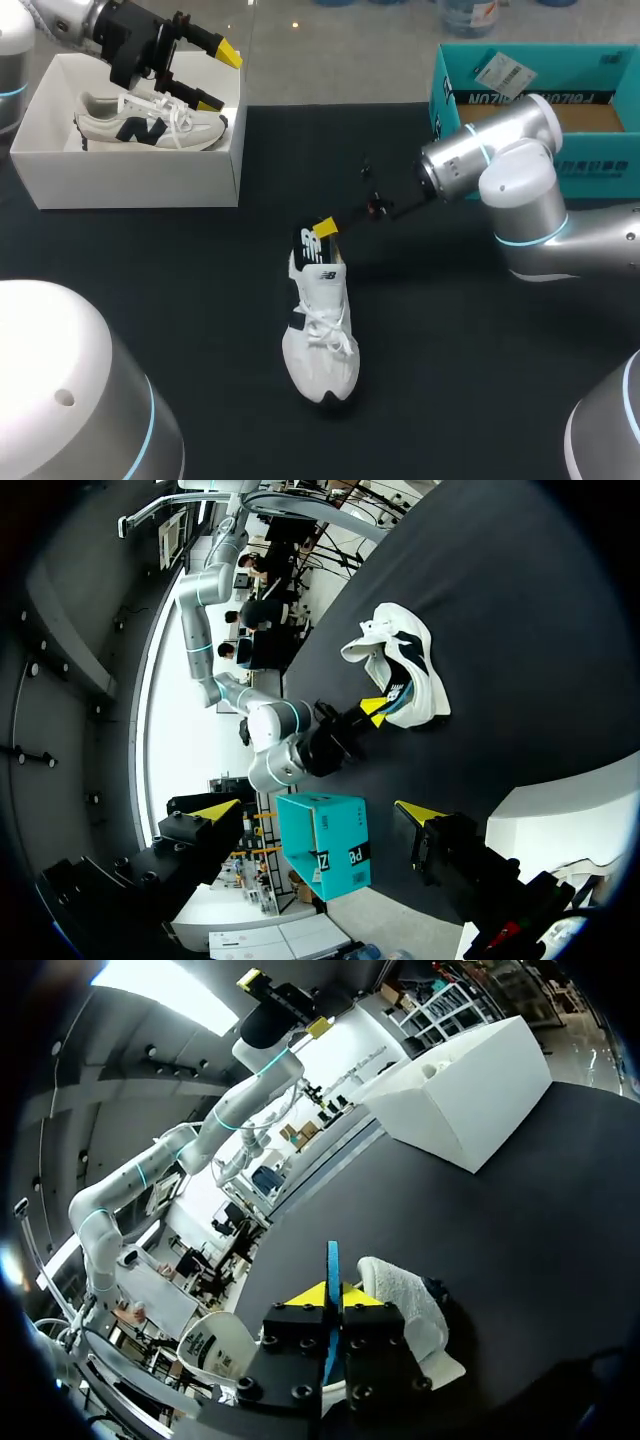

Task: Take the shoe out of the shoebox, open the shoe tongue, remove and reinsert the insole, then place the shoe into the shoebox

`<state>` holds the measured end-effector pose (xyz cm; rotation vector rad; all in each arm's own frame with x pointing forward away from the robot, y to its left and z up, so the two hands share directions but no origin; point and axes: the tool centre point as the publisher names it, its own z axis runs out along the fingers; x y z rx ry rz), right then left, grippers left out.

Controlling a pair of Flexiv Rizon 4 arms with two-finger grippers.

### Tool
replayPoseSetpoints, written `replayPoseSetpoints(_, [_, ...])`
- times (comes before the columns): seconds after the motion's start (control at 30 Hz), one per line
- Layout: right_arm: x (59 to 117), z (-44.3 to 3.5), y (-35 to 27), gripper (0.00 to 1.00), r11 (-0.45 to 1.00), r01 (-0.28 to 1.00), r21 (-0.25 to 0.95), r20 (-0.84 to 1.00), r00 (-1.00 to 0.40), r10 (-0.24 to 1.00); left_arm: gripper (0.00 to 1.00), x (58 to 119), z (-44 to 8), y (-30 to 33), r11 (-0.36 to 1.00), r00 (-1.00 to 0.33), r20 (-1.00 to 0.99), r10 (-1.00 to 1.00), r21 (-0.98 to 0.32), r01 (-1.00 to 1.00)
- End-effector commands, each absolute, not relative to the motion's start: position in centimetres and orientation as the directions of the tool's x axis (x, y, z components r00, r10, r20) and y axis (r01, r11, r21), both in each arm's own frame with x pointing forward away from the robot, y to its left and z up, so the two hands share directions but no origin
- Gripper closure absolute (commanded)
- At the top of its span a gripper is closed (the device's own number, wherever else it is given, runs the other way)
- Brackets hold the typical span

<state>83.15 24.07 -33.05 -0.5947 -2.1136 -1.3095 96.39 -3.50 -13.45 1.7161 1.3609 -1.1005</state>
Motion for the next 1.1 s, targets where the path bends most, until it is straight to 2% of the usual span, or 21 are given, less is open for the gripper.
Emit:
replayPoseSetpoints(0.03, [81.9, -33.9, 24.5, 1.00, 0.414, 0.656, 0.631, 0.694, -0.716, 0.076, 0.00, 96.4, -13.4, -3.5, -0.226, 0.098, -0.909, 0.405, 0.005, 0.974])
replayPoseSetpoints(0.43, [79.4, -34.9, 25.1, 1.00, 0.392, 0.703, 0.594, 0.732, -0.674, 0.099, 0.00, 96.4, -13.4, -3.5, -0.226, 0.098, -0.909, 0.405, 0.005, 0.974])
replayPoseSetpoints(0.47, [79.4, -34.9, 25.0, 0.91, 0.389, 0.702, 0.597, 0.729, -0.677, 0.104, 0.00, 96.4, -13.4, -3.5, -0.226, 0.098, -0.909, 0.405, 0.005, 0.974])
replayPoseSetpoints(0.5, [79.5, -34.6, 25.1, 0.64, 0.386, 0.701, 0.600, 0.725, -0.681, 0.109, 0.00, 96.4, -13.4, -3.5, -0.226, 0.098, -0.909, 0.405, 0.005, 0.974])
replayPoseSetpoints(0.53, [79.6, -34.4, 25.1, 0.24, 0.381, 0.698, 0.606, 0.719, -0.686, 0.113, 0.00, 96.4, -13.4, -3.5, -0.226, 0.098, -0.909, 0.405, 0.005, 0.974])
replayPoseSetpoints(0.57, [79.7, -34.3, 25.0, 0.09, 0.381, 0.697, 0.607, 0.718, -0.687, 0.114, 0.00, 96.4, -13.4, -3.5, -0.226, 0.098, -0.909, 0.405, 0.005, 0.974])
replayPoseSetpoints(0.6, [79.8, -34.1, 25.0, 0.00, 0.385, 0.694, 0.609, 0.713, -0.691, 0.118, 0.00, 96.4, -13.4, -3.5, -0.226, 0.098, -0.909, 0.405, 0.005, 0.974])
replayPoseSetpoints(1.0, [81.8, -30.4, 24.4, 0.00, 0.403, 0.645, 0.649, 0.646, -0.747, 0.155, 0.00, 96.4, -13.4, -3.5, -0.226, 0.098, -0.909, 0.405, 0.005, 0.974])
replayPoseSetpoints(1.1, [82.1, -29.5, 24.3, 0.00, 0.383, 0.706, 0.595, 0.660, -0.702, 0.268, 0.00, 96.4, -13.4, -3.5, -0.226, 0.098, -0.909, 0.405, 0.005, 0.974])
